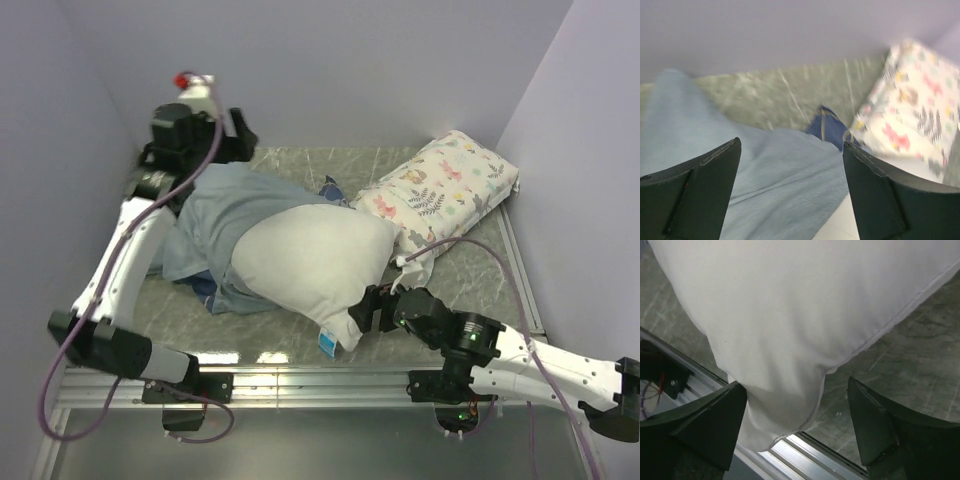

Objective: Remove the pillowcase from the pillow

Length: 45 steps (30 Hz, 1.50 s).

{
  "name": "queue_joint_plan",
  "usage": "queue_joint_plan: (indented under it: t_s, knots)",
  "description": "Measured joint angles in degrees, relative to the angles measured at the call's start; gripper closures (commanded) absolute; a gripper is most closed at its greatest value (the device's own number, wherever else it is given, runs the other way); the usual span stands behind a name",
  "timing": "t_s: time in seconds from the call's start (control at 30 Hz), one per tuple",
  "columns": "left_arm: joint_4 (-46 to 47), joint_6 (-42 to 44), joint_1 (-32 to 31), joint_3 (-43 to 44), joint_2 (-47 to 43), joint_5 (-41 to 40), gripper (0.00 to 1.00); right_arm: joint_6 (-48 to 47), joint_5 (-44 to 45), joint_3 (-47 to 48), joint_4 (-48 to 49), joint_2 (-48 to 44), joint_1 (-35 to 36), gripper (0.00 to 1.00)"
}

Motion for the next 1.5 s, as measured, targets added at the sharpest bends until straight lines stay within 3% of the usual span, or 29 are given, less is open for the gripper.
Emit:
queue_joint_plan:
  t_s: [0.13,0.3,0.5,0.67,0.77,0.8,0.83,0.9,0.93,1.2,1.33,1.5]
  knots:
    - [-1.9,5.4,-6.5,2.7,10.2,2.7,0.11,-0.3,4.2,4.1,-3.2,-0.9,0.0,0.00]
    - [-7.6,9.9,-11.1,2.7,18.1,5.7,0.11,-2.9,6.8,11.2,-2.4,4.8,-3.3,0.00]
    - [-10.1,12.1,-14.6,2.7,19.3,8.8,0.13,-6.3,-3.7,13.0,4.1,15.5,-21.2,0.00]
    - [-11.4,12.6,-14.8,2.7,20.3,7.2,0.26,-6.9,-11.2,16.9,8.4,26.6,-23.9,0.01]
    - [-12.1,12.5,-15.3,2.9,22.7,2.3,0.43,-6.7,-13.7,17.3,11.5,31.1,-24.2,0.14]
    - [-12.6,12.5,-15.5,3.3,23.8,0.7,0.55,-6.3,-14.3,17.1,12.4,32.2,-24.2,0.23]
    - [-13.0,12.3,-15.7,3.8,25.0,-1.3,0.60,-6.1,-14.7,16.5,13.8,32.9,-24.3,0.54]
    - [-13.1,12.3,-16.1,4.1,26.4,-4.3,0.75,-5.5,-15.5,15.0,15.8,33.2,-24.3,0.88]
    - [-13.3,11.8,-16.3,4.3,27.0,-5.8,0.79,-5.0,-15.8,14.3,17.1,33.2,-24.3,1.00]
    - [-14.6,8.0,-18.0,7.0,27.9,-16.1,0.99,-3.1,-16.0,7.1,25.3,29.6,-24.3,1.00]
    - [-16.2,5.2,-17.5,9.7,29.1,-21.4,0.99,-2.6,-15.7,4.0,26.6,25.1,-24.2,1.00]
    - [-16.1,0.6,-6.4,12.2,30.0,-23.9,1.00,-2.7,-15.2,2.8,22.2,18.5,-23.9,1.00]
